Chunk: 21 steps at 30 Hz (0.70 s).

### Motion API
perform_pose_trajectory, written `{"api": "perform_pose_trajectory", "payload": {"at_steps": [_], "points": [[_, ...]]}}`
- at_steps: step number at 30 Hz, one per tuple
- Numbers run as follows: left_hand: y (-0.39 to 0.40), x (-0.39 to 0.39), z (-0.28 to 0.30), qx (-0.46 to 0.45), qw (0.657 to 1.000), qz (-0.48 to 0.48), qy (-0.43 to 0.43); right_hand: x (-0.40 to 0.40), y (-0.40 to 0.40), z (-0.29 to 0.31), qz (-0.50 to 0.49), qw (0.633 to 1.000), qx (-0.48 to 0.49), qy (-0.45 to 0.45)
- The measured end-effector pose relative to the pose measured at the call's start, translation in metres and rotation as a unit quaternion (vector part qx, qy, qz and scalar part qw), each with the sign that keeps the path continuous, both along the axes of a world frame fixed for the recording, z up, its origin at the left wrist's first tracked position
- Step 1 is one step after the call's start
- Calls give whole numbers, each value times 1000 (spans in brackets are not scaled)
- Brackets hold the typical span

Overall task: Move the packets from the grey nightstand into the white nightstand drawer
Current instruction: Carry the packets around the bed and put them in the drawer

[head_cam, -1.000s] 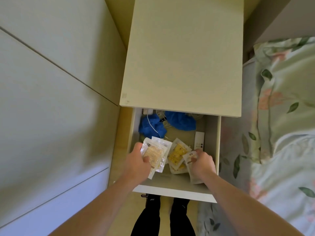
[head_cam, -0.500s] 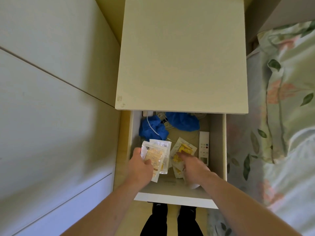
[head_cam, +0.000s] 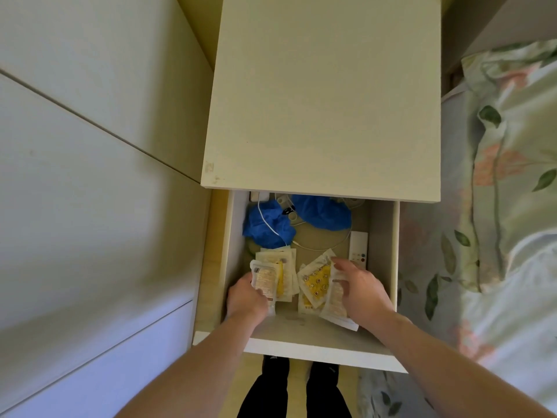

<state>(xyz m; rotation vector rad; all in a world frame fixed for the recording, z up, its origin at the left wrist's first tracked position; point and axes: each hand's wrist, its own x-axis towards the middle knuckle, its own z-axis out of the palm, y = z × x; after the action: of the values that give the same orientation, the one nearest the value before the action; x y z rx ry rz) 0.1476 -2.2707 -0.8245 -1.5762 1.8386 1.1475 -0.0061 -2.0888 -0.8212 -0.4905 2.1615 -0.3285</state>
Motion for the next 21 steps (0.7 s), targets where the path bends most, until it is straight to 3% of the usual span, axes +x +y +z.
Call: {"api": "perform_pose_trajectory", "payload": {"at_steps": [5,10,17,21], "points": [[1,0,7,-54,998,-20,21,1,-9,7,-7,1000,-19,-11],[-3,-9,8,-24,998,1,59,8,-18,-1,-10,999,2,-34],[-3,-24,-5,61,996,51,-40,21,-10,-2,-73,995,20,-59],[3,-22,0,47,996,28,-74,27,3,10,-112,991,7,-75]]}}
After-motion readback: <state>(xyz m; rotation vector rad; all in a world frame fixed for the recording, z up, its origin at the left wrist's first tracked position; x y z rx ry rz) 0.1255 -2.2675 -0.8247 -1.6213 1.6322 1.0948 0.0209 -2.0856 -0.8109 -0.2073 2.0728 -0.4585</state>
